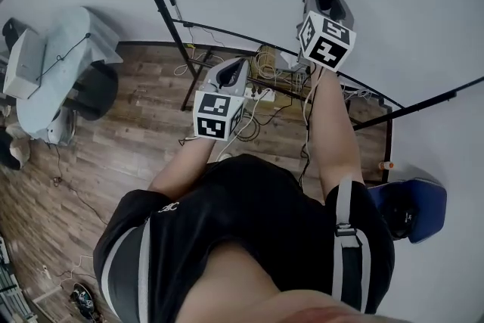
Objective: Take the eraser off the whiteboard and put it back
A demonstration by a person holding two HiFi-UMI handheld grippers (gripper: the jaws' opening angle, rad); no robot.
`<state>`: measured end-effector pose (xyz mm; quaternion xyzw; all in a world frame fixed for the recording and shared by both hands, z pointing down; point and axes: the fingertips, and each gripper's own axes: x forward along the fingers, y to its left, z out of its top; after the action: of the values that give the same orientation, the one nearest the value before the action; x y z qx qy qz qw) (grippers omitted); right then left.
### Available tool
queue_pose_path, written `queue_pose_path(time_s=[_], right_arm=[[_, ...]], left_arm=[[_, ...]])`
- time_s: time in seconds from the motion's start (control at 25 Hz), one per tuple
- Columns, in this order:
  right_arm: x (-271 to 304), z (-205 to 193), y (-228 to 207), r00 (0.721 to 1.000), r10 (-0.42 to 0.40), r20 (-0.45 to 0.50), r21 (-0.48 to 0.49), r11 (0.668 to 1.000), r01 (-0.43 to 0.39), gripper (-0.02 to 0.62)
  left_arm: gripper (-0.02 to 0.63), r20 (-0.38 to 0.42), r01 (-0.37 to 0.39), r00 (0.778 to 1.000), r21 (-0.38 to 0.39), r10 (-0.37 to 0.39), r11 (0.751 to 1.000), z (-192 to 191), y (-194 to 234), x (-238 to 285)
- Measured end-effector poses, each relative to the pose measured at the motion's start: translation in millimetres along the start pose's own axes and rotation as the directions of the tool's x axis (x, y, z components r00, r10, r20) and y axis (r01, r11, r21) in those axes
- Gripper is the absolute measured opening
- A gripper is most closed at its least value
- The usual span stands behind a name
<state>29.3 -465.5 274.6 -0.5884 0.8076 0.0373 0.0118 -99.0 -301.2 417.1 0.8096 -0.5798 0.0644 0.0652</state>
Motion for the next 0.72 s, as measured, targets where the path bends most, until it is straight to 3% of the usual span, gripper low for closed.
queue_pose_path(time_s=[0.2,0.4,0.72], right_arm=[[28,1,14,0.999,-0.041,-0.01,-0.117,0.992,0.04,0.207],[50,-4,23,0.998,-0.048,-0.049,-0.087,0.995,0.044,0.207],[64,-2,26,0.995,-0.096,-0.029,-0.093,0.991,0.093,0.209]], left_arm=[[0.009,0.009,-0.04,0.999,-0.004,0.04,0.999,5,19,-3],[0.009,0.008,-0.062,0.998,-0.006,0.062,0.998,4,29,-5],[0.009,-0.002,-0.093,0.996,-0.017,0.093,0.996,-1,47,-6]])
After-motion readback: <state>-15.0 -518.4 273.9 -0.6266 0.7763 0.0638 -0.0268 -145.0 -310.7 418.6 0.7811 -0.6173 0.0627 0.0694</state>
